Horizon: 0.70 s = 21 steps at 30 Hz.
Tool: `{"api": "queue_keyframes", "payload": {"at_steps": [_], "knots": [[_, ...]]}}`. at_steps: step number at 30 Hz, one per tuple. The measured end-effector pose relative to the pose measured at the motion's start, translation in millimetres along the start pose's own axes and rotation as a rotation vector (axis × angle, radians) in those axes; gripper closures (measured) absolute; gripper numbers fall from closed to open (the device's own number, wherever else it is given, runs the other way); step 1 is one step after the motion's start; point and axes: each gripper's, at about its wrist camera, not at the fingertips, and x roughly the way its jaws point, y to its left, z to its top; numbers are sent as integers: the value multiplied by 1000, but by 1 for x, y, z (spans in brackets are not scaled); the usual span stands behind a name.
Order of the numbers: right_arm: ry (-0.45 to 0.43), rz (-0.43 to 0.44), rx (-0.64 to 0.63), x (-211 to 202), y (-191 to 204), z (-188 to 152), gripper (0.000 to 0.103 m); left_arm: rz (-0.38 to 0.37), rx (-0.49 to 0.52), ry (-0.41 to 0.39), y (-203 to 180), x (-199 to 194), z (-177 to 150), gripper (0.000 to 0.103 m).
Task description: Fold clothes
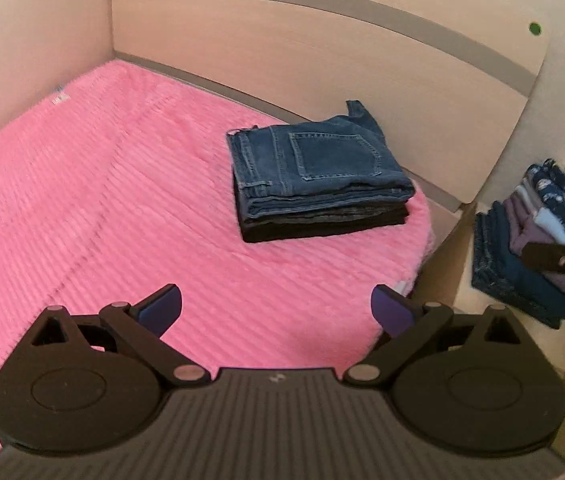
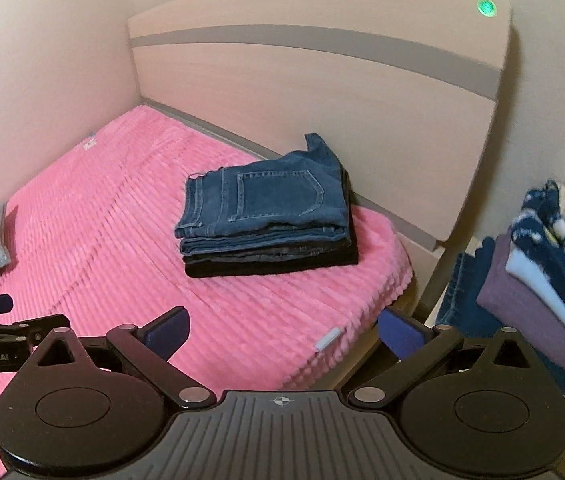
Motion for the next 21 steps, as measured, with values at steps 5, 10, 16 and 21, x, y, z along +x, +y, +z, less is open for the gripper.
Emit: {"api": "queue_keyframes", "payload": {"at_steps": [5,10,16,21], "knots": [[4,-8,-4,5,-5,11,0,17,-46,-15,-6,-1,3,4],[24,8,-14,14,-14,21,0,39,-69,-29,-16,-2,13,4],[44,21,-18,24,-22,25,0,64,-73,-16,-24,3,20,4],[61,26,-11,27,-26,22,0,67,-83,-7,-28,7,20,4]]}}
